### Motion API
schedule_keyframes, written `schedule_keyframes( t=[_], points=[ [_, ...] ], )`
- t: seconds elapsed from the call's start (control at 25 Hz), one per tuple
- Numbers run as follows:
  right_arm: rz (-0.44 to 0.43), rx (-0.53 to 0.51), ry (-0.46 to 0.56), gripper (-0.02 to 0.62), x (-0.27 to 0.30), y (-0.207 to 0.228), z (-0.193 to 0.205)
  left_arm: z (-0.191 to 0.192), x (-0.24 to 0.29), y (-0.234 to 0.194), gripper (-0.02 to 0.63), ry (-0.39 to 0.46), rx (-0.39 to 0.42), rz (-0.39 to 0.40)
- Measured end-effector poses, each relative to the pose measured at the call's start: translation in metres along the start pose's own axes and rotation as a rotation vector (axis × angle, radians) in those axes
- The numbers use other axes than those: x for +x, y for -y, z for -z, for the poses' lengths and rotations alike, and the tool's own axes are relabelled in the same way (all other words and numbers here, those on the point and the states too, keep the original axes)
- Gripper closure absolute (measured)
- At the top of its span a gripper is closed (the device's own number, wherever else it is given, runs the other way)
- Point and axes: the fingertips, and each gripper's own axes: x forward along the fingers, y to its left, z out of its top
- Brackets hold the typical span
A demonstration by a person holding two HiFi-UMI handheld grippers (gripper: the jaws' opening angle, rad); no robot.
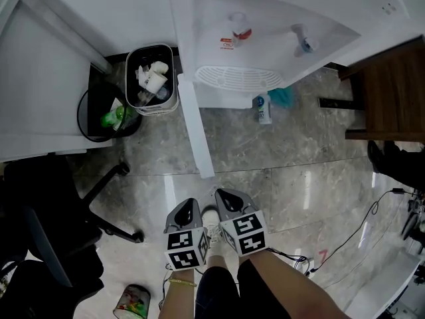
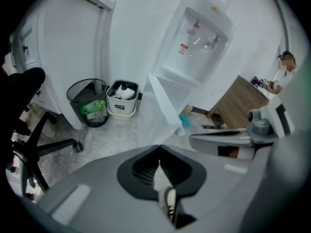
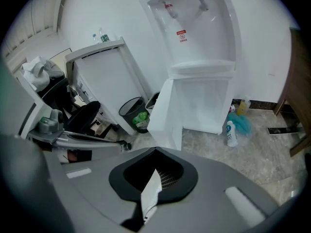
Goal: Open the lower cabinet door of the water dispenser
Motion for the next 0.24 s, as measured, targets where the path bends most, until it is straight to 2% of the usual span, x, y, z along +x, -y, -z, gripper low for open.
schedule_keyframes(
  t=[0.24],
  points=[
    [0.008, 0.001, -0.008, 0.603, 0.0012, 0.0022, 0.0025, -0.0004, 0.0038, 0.0020, 0.600, -0.003, 0.008, 0.006]
  ],
)
